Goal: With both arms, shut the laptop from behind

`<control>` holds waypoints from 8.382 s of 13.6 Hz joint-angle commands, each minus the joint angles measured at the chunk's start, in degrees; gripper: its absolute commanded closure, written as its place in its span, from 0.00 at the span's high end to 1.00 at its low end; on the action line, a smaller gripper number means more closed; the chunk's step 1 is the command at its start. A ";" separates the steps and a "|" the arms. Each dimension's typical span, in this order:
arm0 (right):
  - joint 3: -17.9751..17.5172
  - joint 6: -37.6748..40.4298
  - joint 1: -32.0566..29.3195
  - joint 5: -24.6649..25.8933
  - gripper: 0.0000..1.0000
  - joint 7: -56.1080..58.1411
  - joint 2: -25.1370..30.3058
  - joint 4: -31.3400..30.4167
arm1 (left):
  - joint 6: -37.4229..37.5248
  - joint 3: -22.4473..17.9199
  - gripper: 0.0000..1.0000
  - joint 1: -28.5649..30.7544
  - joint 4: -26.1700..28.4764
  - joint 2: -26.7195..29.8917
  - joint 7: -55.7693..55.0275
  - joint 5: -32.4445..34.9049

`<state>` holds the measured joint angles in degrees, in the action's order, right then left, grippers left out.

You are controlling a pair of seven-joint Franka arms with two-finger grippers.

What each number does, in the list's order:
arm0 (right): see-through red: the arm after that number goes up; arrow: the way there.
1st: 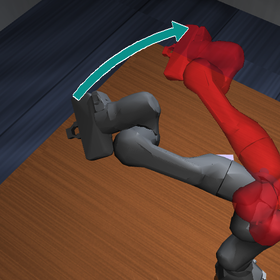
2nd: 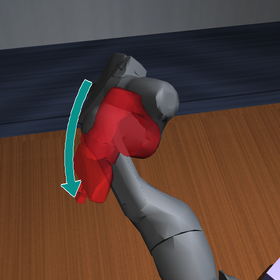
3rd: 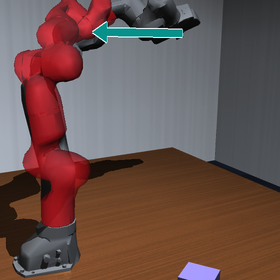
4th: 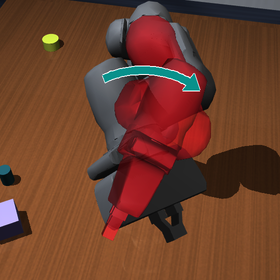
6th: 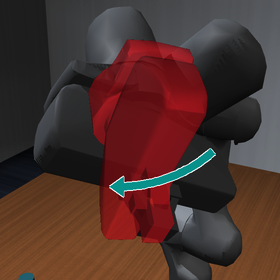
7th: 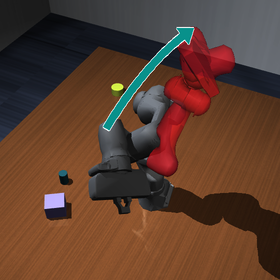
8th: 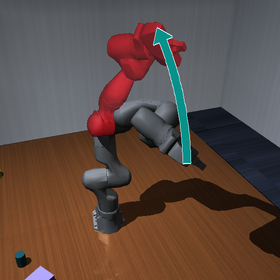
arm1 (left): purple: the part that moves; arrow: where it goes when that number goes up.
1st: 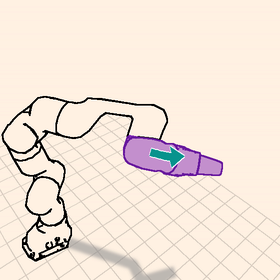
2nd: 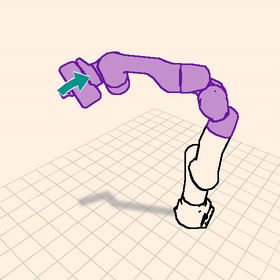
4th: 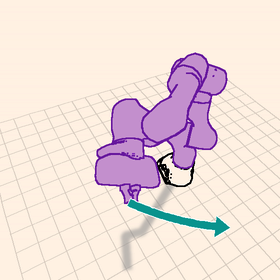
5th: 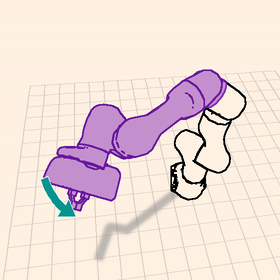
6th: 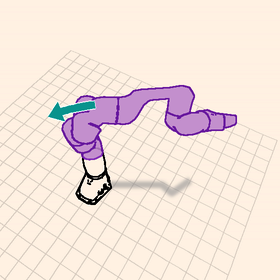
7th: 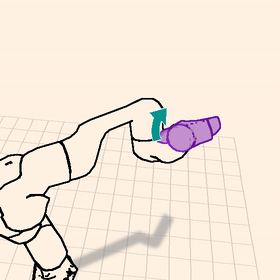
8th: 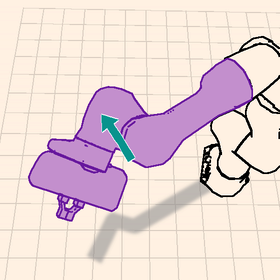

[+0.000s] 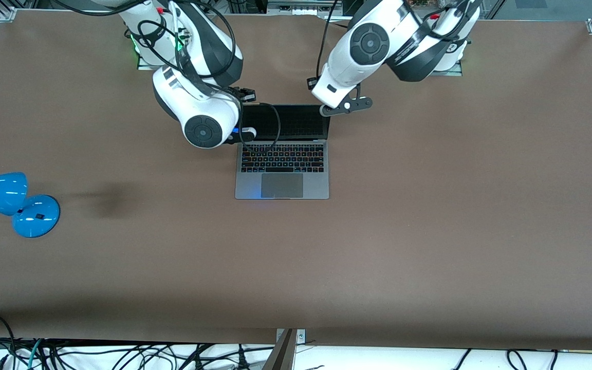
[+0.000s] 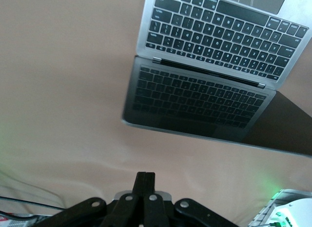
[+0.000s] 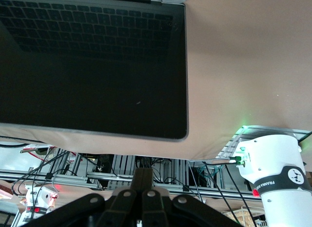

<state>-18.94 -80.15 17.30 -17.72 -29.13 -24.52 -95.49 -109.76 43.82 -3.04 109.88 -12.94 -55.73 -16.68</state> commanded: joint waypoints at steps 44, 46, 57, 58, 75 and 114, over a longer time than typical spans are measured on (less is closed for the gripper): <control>4.08 -30.42 -2.97 6.65 0.00 11.98 -4.66 0.04 | -5.20 -5.67 0.00 -1.26 -16.72 -23.62 -0.52 19.22; 4.70 -32.52 -2.97 6.65 0.00 13.22 -5.45 0.04 | -5.20 -5.67 0.00 -1.35 -17.24 -24.41 -0.52 19.32; 4.87 -38.94 -3.15 6.56 0.00 15.42 -8.88 0.04 | -9.60 -8.47 0.00 -3.19 -22.43 -31.44 -0.69 25.91; 4.87 -39.12 -3.06 6.56 0.00 15.42 -8.97 0.04 | -10.21 -9.27 0.00 -3.89 -22.43 -31.45 -0.69 25.91; 5.58 -46.15 -2.97 6.65 0.00 19.72 -13.62 0.04 | -12.94 -13.05 0.00 -7.06 -25.59 -36.10 -0.69 25.91; 13.30 -14.26 -14.92 16.23 1.00 20.52 15.81 7.24 | 10.25 -9.91 1.00 1.52 -21.39 -11.79 10.10 21.34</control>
<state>-7.60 -96.70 2.95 -2.00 -9.62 -11.07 -89.64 -102.00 31.19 -6.70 82.87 -32.42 -49.87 6.39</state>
